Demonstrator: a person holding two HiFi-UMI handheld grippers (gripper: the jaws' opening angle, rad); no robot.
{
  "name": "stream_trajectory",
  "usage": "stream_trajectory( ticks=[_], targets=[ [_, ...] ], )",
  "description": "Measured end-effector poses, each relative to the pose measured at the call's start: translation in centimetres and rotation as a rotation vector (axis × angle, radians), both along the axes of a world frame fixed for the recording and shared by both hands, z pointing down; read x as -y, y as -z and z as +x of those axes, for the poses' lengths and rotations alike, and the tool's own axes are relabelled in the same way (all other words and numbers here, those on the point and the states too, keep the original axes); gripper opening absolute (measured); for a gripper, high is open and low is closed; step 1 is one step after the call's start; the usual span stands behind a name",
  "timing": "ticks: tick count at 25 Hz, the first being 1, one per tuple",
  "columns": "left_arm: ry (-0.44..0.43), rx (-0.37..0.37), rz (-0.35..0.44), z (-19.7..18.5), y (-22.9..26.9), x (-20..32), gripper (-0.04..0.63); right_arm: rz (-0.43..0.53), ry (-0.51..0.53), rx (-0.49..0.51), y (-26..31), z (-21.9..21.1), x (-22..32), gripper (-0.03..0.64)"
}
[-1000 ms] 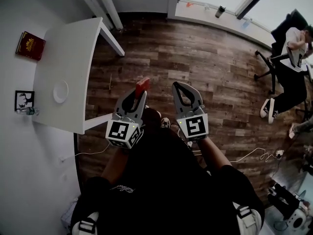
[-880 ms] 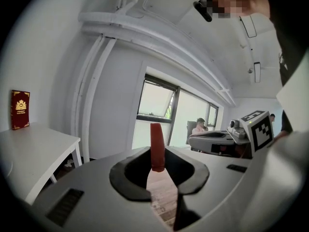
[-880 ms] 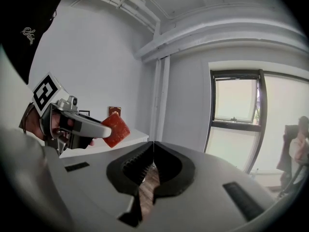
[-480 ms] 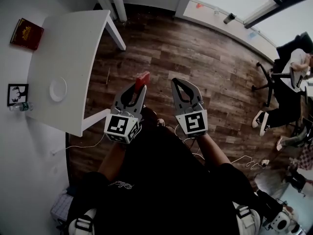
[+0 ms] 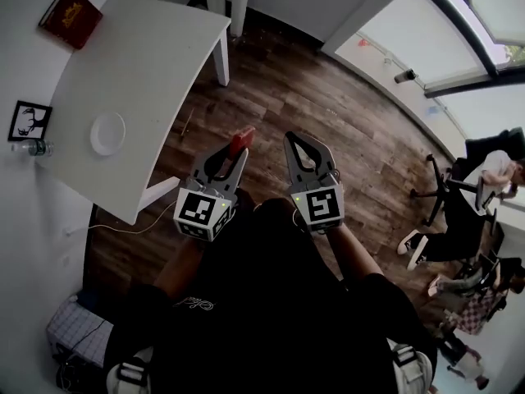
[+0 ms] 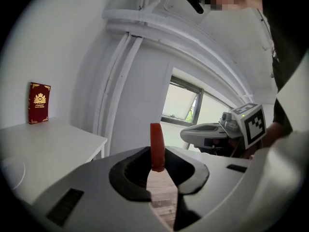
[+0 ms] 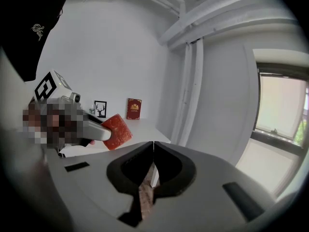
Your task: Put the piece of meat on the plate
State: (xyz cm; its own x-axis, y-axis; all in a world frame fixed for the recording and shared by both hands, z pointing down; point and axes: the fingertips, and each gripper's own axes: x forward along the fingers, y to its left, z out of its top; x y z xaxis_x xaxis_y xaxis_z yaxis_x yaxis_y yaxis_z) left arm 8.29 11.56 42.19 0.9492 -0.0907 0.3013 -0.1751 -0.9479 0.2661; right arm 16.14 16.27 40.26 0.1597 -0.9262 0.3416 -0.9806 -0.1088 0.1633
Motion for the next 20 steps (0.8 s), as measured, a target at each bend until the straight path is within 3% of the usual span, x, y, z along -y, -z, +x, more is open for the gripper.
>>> stream_trajectory(
  ticks=[5,14,20],
  targets=[
    [0.118,0.008,-0.006,-0.3,-0.3,3.2,0.083,-0.008,0.126,0.000,-0.4,0.1,4.2,0.023],
    [0.431,0.056,-0.013,0.0,-0.9,8.0,0.083,0.033,0.456,0.027,-1.9,1.8,11.9,0.023],
    [0.618,0.085,0.025,0.0,-1.1,10.4,0.083,0.053,0.642,0.032,-2.7,2.8,16.0,0.023]
  ],
)
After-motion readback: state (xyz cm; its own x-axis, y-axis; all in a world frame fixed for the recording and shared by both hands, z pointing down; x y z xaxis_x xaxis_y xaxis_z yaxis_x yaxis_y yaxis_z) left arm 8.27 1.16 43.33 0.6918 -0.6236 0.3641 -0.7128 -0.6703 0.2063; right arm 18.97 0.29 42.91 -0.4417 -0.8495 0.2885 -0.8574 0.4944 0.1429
